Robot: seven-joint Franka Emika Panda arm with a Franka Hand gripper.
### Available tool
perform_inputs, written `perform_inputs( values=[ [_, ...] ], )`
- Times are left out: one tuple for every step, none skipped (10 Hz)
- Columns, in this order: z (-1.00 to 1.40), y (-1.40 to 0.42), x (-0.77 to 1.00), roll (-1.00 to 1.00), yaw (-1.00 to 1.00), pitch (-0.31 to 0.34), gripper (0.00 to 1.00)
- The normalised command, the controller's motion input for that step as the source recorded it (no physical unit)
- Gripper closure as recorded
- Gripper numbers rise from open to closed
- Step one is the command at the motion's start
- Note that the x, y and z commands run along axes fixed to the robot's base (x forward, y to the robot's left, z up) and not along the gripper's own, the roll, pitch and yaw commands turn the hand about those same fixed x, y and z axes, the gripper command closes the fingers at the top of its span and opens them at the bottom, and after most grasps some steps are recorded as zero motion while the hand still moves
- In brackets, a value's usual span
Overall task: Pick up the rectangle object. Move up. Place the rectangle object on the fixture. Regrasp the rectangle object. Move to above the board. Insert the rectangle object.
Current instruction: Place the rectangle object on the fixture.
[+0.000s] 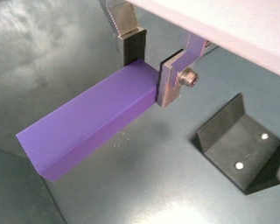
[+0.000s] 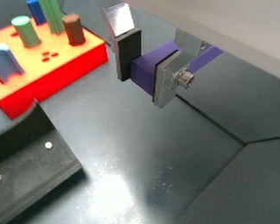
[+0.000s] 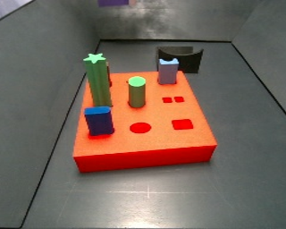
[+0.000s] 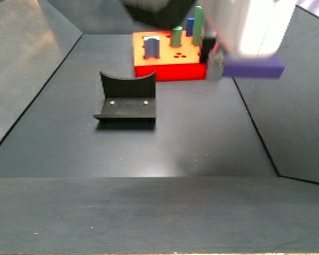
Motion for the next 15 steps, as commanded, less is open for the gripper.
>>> perform_inputs(
  values=[
    [0.27,0.00,0.00,0.06,0.01,0.101,1.00],
    [-0.19,-1.00,0.88,0.05,1.00,0.061,1.00],
    [-0.25,-1.00,0.90,0.05,1.00,0.063,1.00],
    [-0.24,-1.00,0.95,0.05,1.00,0.063,1.00],
    [-0.20,-0.93,1.00,0.05,1.00,0.069,1.00],
    [-0.19,-0.87,1.00,0.06,1.00,0.073,1.00],
    [-0.17,-0.70,1.00,0.06,1.00,0.077,1.00],
    [-0.13,-0.48,0.97,0.07,1.00,0.085,1.00],
    [-0.08,-0.25,0.84,0.08,1.00,0.093,1.00],
    [-0.05,-0.13,0.66,0.08,1.00,0.107,1.00],
    [-0.03,-0.09,0.54,0.09,1.00,0.120,1.00],
    [-0.02,-0.06,0.45,0.10,1.00,0.130,1.00],
    [-0.01,-0.04,0.30,0.11,1.00,0.155,1.00],
    [-0.01,-0.03,0.23,0.11,1.00,0.169,1.00],
    [0.00,-0.02,0.10,0.13,1.00,0.202,1.00]
  ],
)
